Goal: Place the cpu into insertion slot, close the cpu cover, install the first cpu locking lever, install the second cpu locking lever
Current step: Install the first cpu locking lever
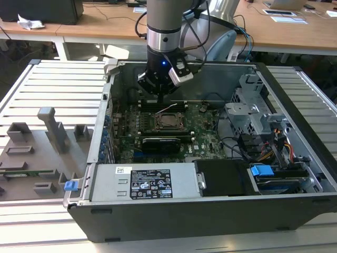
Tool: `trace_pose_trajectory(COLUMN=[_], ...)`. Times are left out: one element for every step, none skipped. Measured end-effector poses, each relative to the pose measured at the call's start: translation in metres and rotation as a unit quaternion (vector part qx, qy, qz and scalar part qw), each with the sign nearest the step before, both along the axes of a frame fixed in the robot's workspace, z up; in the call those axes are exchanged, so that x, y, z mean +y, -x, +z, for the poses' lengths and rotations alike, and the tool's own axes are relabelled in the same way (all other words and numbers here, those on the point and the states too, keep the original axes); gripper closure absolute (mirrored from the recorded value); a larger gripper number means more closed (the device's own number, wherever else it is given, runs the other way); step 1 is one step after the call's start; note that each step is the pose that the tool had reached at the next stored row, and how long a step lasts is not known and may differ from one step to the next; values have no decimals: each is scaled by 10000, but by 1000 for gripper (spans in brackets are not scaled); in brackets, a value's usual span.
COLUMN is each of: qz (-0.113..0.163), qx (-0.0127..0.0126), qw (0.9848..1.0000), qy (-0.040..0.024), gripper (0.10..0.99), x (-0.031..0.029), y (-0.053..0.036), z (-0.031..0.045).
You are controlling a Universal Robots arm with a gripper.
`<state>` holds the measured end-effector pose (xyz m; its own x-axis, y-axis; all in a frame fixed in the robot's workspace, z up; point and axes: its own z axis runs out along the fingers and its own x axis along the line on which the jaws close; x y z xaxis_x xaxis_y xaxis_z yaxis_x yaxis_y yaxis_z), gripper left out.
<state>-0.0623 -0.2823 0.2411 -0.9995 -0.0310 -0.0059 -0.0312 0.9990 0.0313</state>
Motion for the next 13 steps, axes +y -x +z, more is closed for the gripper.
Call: trace_pose_trajectory(qz=[0, 0, 0, 0, 0, 0, 0, 0, 0, -1, 0, -1, 0], qx=[0, 0, 0, 0, 0, 0, 0, 0, 0, 0, 0, 0, 0], qw=[10000, 10000, 10000, 10000, 10000, 10000, 10000, 10000, 10000, 10000, 10000, 10000, 10000], qy=[0, 0, 0, 0, 0, 0, 0, 0, 0, 0, 0, 0, 0], gripper=[976, 976, 976, 976, 976, 976, 976, 976, 976, 976, 976, 976, 976], x=[0, 0, 0, 0, 0, 0, 0, 0, 0, 1, 4, 15, 31], y=[0, 0, 0, 0, 0, 0, 0, 0, 0, 0, -1, -7, -19], z=[-8, -22, -34, -42, -52, -58, -68, -78, -85, -102, -113, -124, -132])
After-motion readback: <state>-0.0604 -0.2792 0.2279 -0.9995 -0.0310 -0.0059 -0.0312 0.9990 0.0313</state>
